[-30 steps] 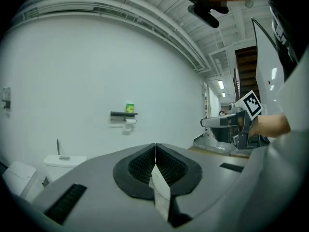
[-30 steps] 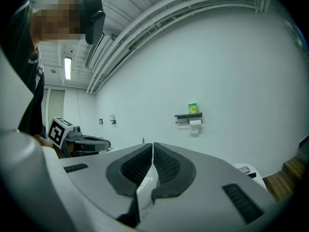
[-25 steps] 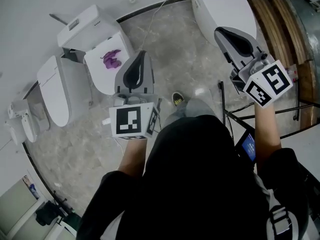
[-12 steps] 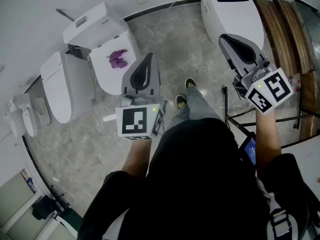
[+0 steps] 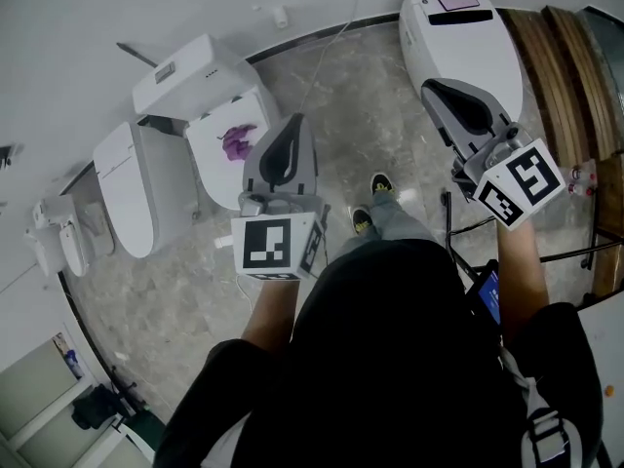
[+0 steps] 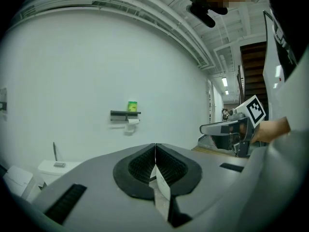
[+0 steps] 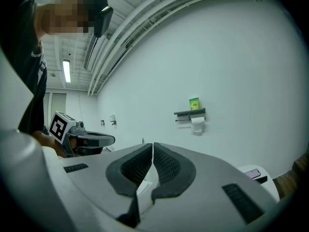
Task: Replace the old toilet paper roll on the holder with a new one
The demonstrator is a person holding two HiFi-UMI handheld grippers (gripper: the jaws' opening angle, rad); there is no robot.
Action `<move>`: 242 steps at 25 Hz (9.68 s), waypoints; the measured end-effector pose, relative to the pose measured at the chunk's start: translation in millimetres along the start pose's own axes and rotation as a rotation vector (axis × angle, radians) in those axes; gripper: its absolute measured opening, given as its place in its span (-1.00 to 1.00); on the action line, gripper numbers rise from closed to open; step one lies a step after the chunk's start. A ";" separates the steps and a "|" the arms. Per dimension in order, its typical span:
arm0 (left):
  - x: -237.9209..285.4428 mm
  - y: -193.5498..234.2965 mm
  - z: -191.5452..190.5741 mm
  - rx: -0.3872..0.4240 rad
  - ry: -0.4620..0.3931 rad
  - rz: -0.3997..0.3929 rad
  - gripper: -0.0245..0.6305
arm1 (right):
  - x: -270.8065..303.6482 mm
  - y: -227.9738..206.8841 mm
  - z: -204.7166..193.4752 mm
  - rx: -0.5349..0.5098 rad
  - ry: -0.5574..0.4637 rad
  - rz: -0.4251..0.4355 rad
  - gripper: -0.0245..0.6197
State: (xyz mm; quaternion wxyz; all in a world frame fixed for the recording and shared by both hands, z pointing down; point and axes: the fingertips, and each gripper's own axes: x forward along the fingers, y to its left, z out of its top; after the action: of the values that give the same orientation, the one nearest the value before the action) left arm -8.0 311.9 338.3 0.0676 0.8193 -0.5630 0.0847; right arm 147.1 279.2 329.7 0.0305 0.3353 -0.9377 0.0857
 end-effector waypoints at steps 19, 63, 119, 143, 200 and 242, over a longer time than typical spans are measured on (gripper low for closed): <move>80.9 -13.8 24.6 0.068 0.019 0.024 -0.85 | 31.9 -69.7 -0.5 0.006 -0.014 0.089 -0.86; 196.9 145.9 57.1 -0.005 -0.041 -0.024 -0.85 | 207.6 -105.4 38.2 -0.055 0.059 0.061 -0.86; 412.6 268.7 93.9 0.012 -0.043 -0.070 -0.85 | 382.4 -279.3 70.1 -0.089 0.084 0.042 -0.86; 526.6 255.7 126.3 0.087 -0.012 -0.024 -0.85 | 414.5 -391.3 100.3 -0.157 0.020 0.062 -0.86; 531.3 314.8 127.6 0.077 -0.059 0.166 -0.85 | 524.0 -395.0 38.7 -1.390 0.434 -0.065 -0.23; 493.9 304.0 134.5 0.086 -0.101 0.056 -0.85 | 391.8 -488.0 126.8 -1.492 0.607 -0.572 -0.24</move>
State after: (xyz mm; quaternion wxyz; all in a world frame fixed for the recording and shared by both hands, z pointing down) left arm -109.8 -274.4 317.8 0.0015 0.8088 -0.5841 0.0690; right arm 153.6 -359.2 318.4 0.5138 0.4138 -0.5791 -0.4789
